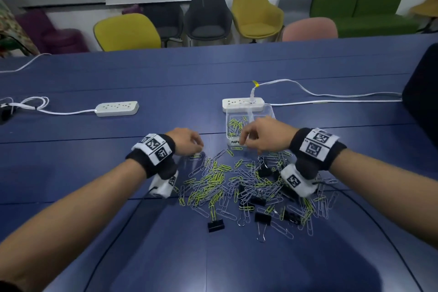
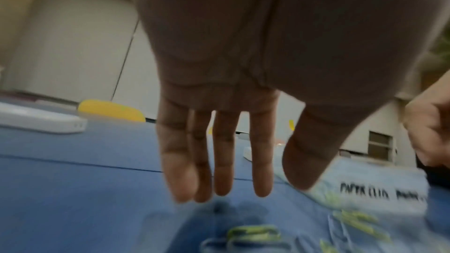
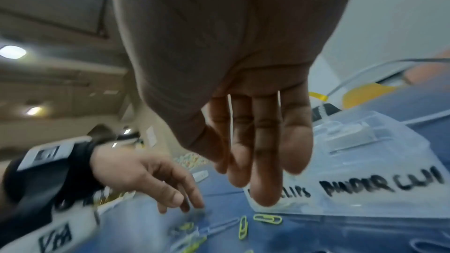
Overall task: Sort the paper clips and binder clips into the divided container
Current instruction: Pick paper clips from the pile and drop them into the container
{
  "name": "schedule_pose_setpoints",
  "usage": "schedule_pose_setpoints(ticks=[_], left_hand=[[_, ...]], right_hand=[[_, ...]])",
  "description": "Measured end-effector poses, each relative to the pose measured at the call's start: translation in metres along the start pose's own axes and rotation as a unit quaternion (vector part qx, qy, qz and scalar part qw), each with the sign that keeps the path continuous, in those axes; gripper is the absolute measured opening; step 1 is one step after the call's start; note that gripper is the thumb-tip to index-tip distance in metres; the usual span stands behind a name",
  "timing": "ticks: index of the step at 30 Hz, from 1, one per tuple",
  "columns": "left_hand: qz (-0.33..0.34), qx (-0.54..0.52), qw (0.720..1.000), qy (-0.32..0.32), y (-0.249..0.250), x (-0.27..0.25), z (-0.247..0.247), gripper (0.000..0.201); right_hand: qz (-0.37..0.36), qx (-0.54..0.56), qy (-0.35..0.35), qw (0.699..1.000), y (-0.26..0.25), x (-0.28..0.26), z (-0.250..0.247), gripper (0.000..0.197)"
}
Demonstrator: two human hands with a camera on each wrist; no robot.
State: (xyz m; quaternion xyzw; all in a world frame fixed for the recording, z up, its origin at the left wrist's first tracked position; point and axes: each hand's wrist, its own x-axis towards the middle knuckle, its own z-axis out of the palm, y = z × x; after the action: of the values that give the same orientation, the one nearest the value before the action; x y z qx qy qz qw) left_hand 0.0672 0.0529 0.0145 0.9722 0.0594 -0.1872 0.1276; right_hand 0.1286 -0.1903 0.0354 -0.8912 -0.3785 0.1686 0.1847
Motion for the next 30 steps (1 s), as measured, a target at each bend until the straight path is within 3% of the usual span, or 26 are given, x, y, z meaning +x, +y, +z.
schedule_pose_setpoints(ticks=[2, 7, 9, 11, 13, 17, 20, 22, 24, 30], left_hand=[[0.006, 0.052, 0.998, -0.026, 0.000, -0.011, 0.006, 0.035], [0.079, 0.088, 0.992, -0.052, 0.018, -0.028, 0.034, 0.033], [0.117, 0.097, 0.986, -0.068, 0.025, -0.039, 0.041, 0.037], [0.137, 0.094, 0.984, -0.072, 0.027, -0.049, 0.041, 0.039], [0.138, 0.065, 0.986, -0.067, 0.023, -0.054, 0.037, 0.039], [0.114, 0.024, 0.993, -0.029, 0.010, -0.054, 0.032, 0.047], [0.109, 0.014, 0.994, -0.014, 0.006, -0.052, 0.037, 0.052], [0.110, -0.004, 0.994, -0.018, 0.008, -0.051, 0.041, 0.050], [0.113, -0.014, 0.993, -0.011, 0.010, -0.048, 0.045, 0.043], [0.105, -0.048, 0.993, 0.002, 0.014, -0.039, 0.050, 0.021]], right_hand=[[-0.024, -0.081, -0.030, 0.996, -0.007, 0.003, 0.009, 0.023], [-0.018, -0.149, -0.111, 0.982, -0.025, 0.022, 0.024, 0.050], [-0.016, -0.184, -0.136, 0.973, -0.030, 0.025, 0.031, 0.048], [-0.013, -0.201, -0.157, 0.967, -0.033, 0.025, 0.038, 0.033], [-0.016, -0.206, -0.155, 0.966, -0.034, 0.023, 0.043, 0.030], [-0.064, -0.144, -0.145, 0.977, -0.034, 0.015, 0.049, 0.051], [-0.091, -0.138, -0.112, 0.980, -0.029, 0.013, 0.048, 0.052], [-0.076, -0.146, -0.083, 0.983, -0.023, 0.014, 0.046, 0.052], [-0.047, -0.171, -0.096, 0.979, -0.021, 0.014, 0.043, 0.058], [-0.026, -0.155, -0.103, 0.982, -0.023, 0.012, 0.050, 0.033]])
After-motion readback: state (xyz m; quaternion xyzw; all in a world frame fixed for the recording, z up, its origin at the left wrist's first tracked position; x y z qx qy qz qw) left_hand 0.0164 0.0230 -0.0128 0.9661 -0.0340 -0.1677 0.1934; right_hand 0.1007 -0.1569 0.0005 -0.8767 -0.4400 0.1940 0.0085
